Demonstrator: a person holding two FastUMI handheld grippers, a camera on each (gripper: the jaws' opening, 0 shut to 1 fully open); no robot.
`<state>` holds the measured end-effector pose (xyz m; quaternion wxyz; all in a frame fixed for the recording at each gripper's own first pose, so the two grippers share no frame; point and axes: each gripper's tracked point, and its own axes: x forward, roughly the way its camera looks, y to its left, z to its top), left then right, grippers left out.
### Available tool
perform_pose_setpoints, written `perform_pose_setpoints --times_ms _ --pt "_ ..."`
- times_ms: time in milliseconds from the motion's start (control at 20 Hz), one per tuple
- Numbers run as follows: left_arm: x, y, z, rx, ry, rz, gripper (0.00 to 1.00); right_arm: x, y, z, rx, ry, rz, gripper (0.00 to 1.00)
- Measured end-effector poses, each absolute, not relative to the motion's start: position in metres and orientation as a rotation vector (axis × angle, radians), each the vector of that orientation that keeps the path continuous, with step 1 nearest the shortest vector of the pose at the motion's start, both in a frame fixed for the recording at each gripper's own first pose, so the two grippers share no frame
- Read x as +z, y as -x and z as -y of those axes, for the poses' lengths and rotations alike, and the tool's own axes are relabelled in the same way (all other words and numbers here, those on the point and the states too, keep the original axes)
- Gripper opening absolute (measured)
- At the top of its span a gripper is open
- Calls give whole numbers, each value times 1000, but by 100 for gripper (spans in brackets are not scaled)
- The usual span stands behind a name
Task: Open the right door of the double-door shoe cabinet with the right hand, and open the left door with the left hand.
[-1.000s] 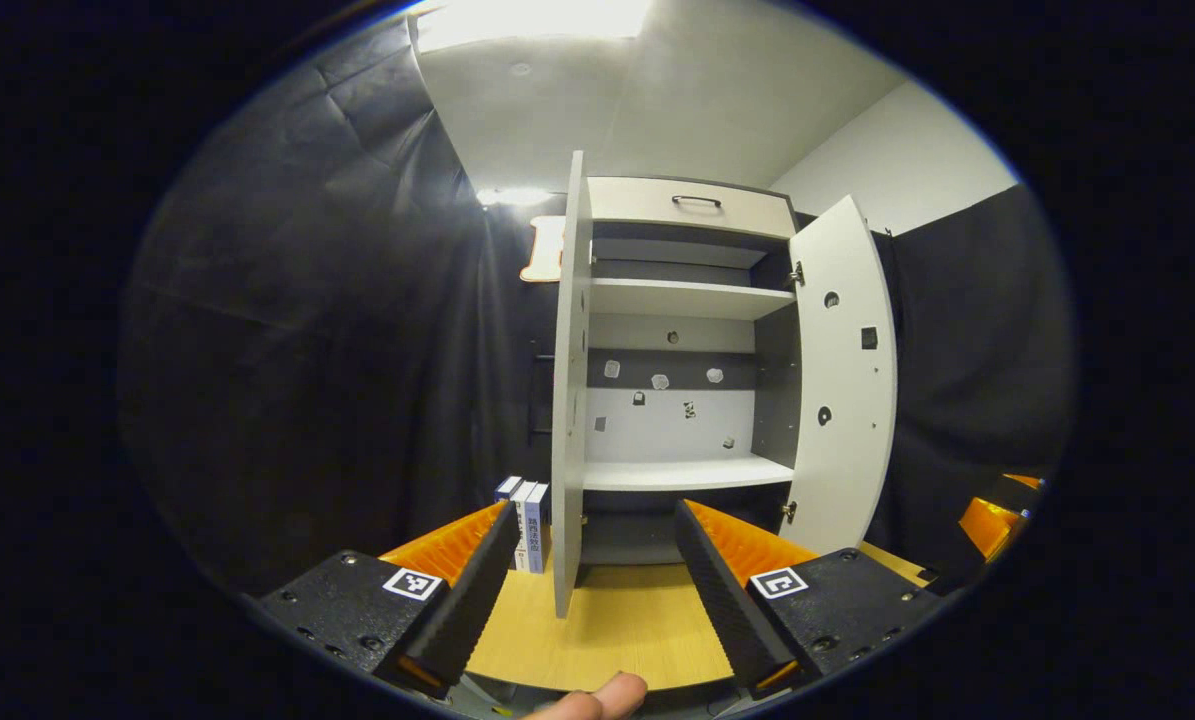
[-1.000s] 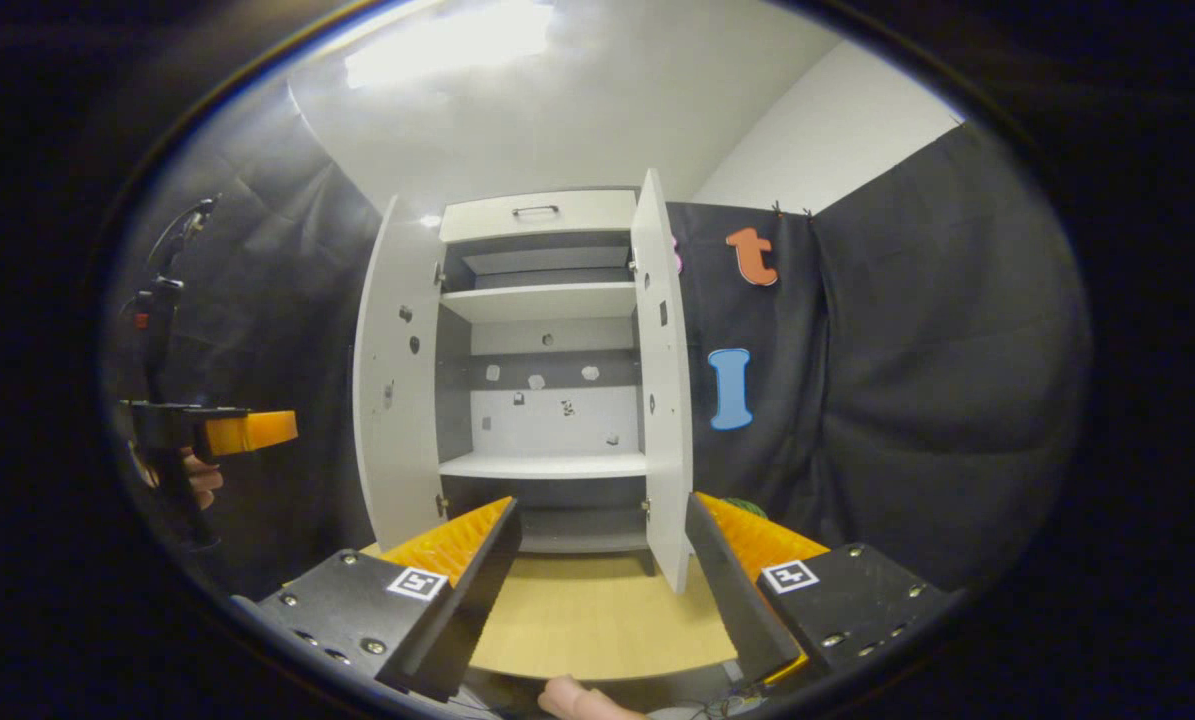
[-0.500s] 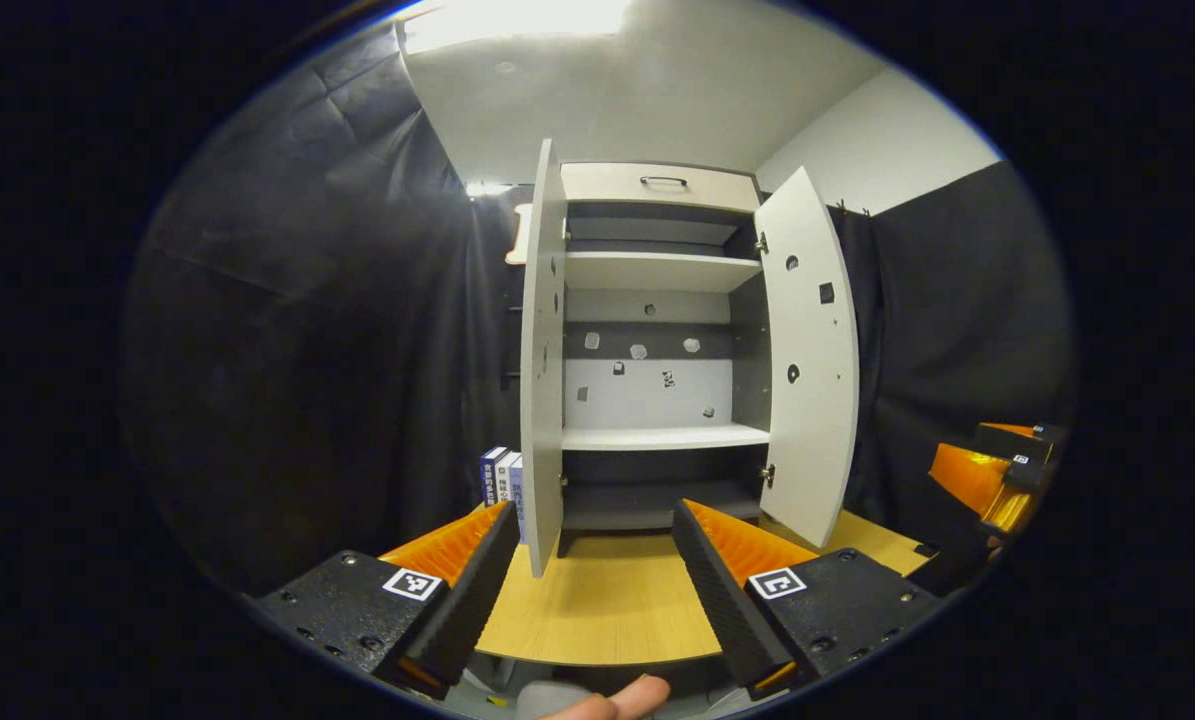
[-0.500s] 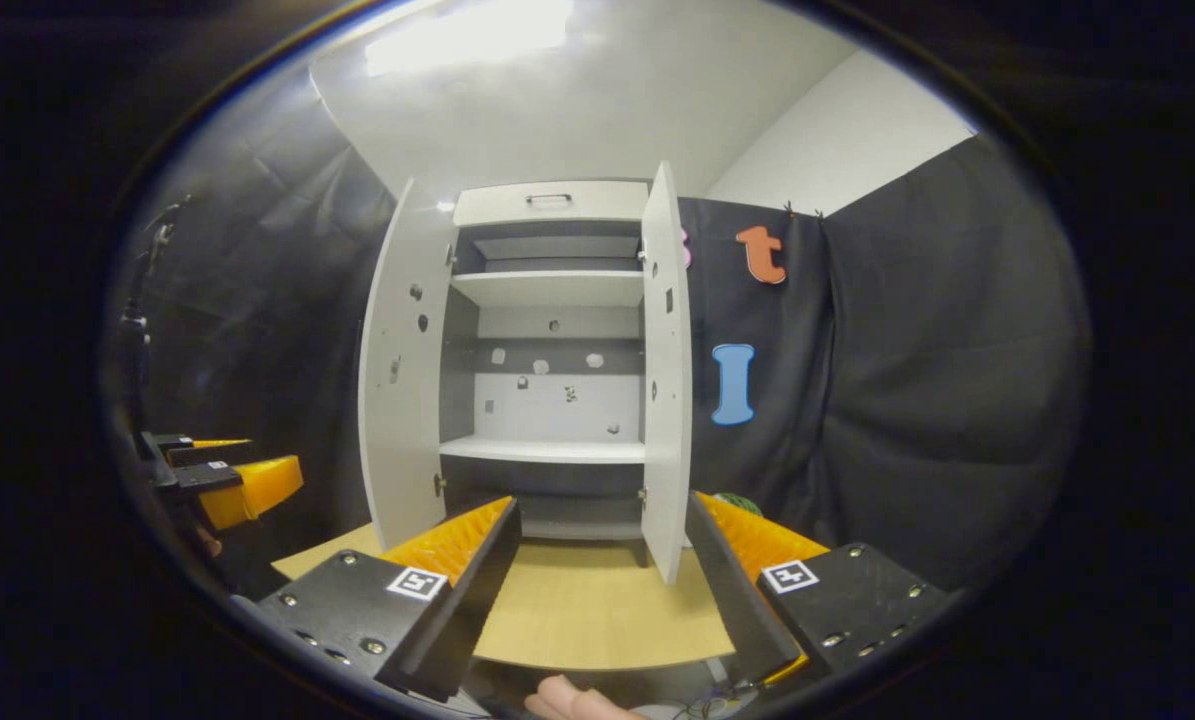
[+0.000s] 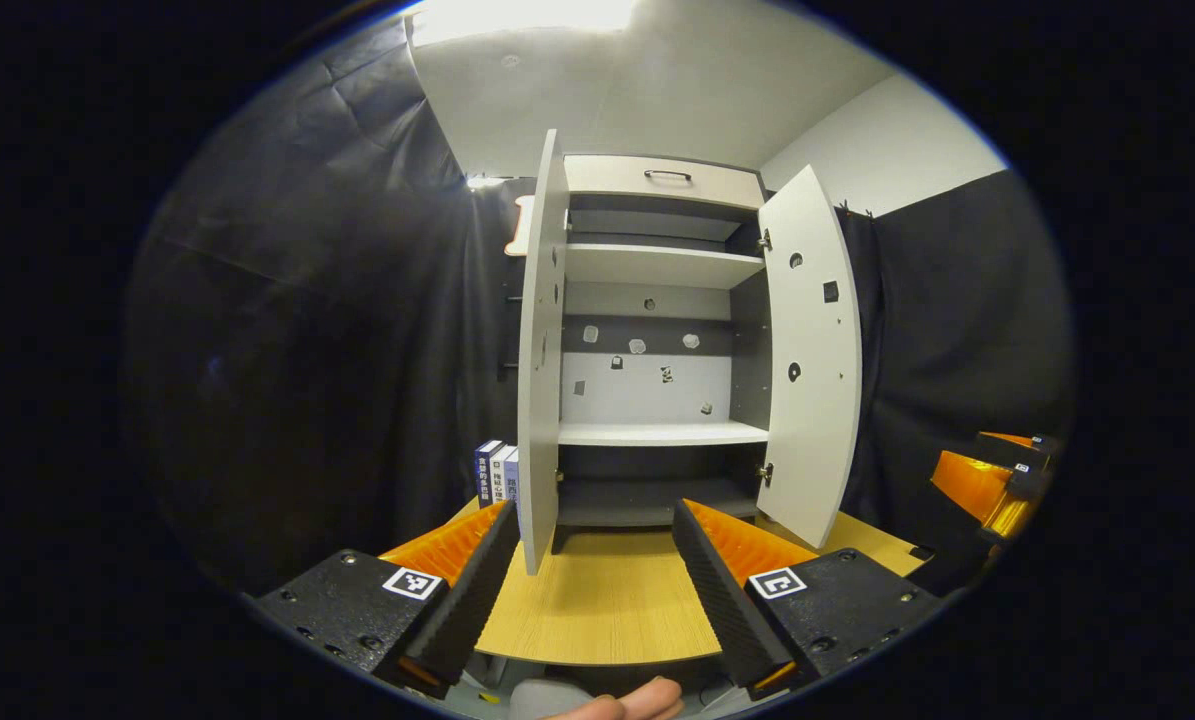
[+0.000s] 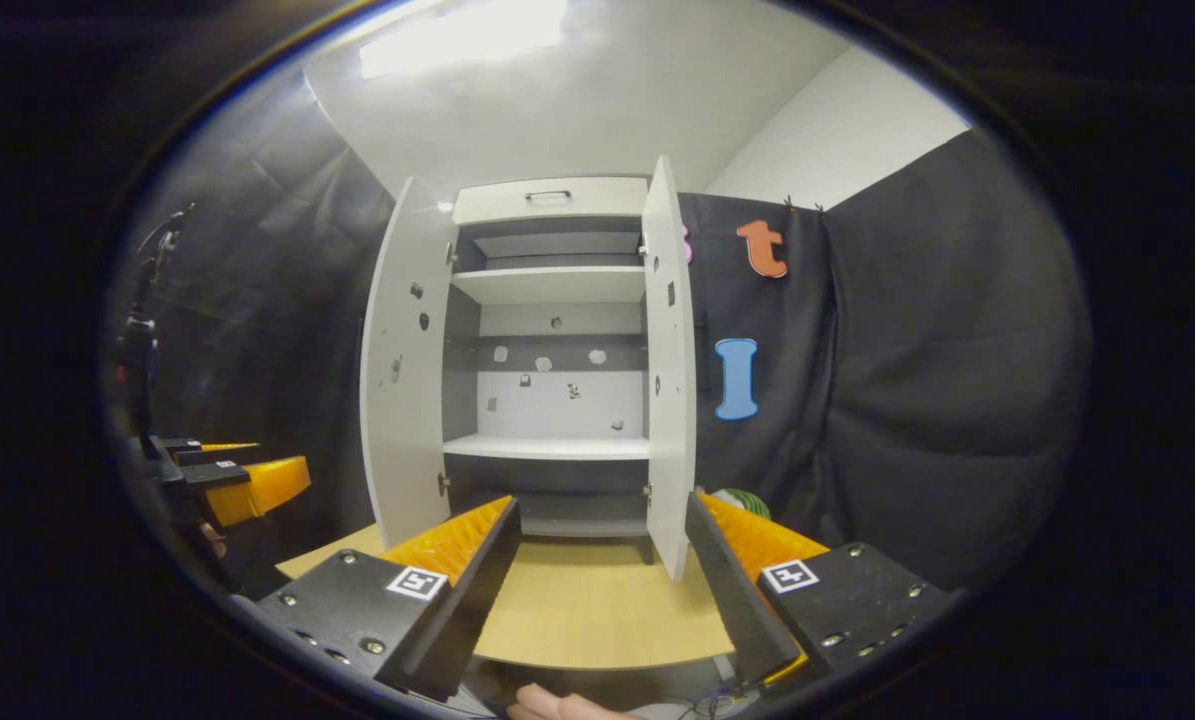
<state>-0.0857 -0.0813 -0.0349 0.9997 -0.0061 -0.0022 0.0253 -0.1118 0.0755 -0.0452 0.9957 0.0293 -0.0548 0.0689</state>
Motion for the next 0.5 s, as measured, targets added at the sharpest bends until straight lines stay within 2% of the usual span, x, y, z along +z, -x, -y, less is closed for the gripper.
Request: perform_pose_setpoints --times_ms 50,100,150,200,450,500 --pt "-35 86 83 46 8 3 95 -45 112 -79 145 -53 113 94" --pt "-37 86 85 39 7 -3 95 -45 113 -81 150 -47 114 99" --pt "-36 87 87 32 9 -1 96 -46 114 -82 152 -41 116 94" --pt "-35 87 88 27 11 4 96 -46 115 -82 150 -40 118 99" --pt "-34 89 86 30 9 11 94 -47 116 -85 151 -40 118 99" --pt "-34 90 87 30 9 12 96 -48 116 -84 151 -40 118 98"
